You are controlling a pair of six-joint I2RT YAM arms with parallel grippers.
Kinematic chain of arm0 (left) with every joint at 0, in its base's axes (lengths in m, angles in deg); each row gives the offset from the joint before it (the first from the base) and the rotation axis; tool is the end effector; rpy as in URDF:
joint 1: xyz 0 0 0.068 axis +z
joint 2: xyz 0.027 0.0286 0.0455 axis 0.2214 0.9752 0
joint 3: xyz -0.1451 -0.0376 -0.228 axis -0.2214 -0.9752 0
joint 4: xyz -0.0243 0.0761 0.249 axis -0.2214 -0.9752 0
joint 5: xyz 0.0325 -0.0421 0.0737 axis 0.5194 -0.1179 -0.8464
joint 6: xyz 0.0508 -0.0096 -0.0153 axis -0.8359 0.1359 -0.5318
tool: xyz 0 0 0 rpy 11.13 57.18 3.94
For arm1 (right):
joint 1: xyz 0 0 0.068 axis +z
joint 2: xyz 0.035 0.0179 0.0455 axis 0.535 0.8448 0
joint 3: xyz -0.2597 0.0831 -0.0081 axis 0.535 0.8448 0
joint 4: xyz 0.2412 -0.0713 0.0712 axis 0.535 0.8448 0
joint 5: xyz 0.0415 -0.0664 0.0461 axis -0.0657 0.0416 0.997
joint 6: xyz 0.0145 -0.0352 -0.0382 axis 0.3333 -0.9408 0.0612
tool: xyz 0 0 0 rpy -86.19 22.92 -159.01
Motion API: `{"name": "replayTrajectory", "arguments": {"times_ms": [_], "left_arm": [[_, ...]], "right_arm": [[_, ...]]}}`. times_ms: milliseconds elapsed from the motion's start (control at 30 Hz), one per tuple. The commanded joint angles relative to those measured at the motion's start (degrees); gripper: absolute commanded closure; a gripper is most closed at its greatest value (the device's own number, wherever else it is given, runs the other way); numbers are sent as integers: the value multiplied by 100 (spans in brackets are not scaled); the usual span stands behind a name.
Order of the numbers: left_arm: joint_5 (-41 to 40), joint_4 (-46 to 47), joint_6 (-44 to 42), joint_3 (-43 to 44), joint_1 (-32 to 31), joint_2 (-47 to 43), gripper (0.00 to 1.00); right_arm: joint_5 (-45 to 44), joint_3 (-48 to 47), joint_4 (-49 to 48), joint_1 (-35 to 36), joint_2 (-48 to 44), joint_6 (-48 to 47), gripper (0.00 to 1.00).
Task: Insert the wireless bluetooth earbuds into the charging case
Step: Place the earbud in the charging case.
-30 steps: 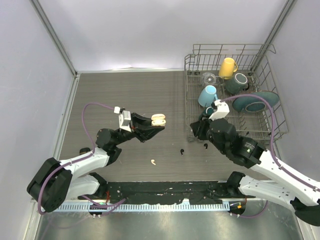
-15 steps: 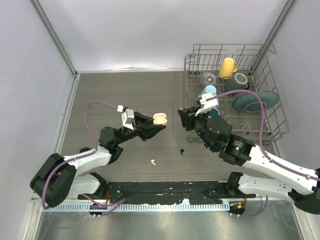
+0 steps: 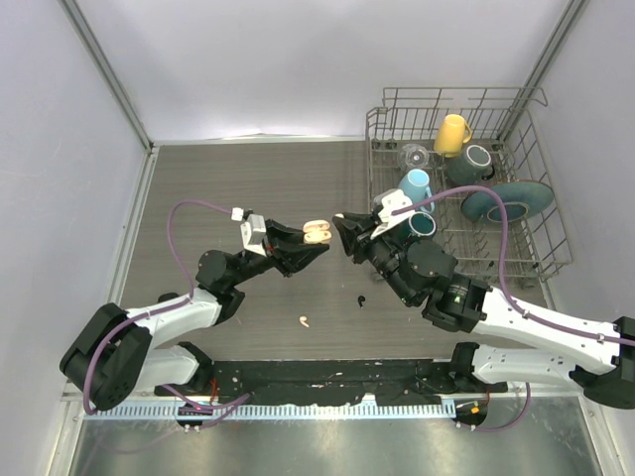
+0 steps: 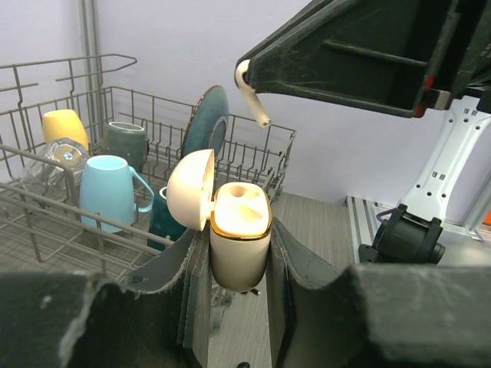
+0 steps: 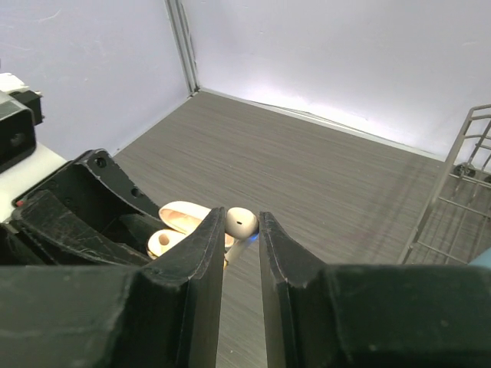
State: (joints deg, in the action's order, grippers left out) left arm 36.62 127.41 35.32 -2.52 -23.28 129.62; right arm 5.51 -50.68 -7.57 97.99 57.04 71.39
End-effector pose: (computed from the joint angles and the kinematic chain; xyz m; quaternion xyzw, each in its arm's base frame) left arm 0.1768 -0.1531 0.2723 0.2884 0.4742 -0.5522 0.6221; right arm 0.1088 0.1938 0.3847 -0.1655 0.6565 0.2373 0.6966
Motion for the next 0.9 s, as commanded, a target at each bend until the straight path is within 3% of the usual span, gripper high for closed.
{"name": "replayTrajectory", "arguments": {"times_ms": [0, 867], "left_arm": [[-223, 447, -189, 224, -49, -56, 100], [-381, 218, -224, 321, -154, -232, 100]], "right_arm": [[-84, -222, -529, 150, 43, -266, 99], [136, -29, -450, 229, 299, -644, 99]]}}
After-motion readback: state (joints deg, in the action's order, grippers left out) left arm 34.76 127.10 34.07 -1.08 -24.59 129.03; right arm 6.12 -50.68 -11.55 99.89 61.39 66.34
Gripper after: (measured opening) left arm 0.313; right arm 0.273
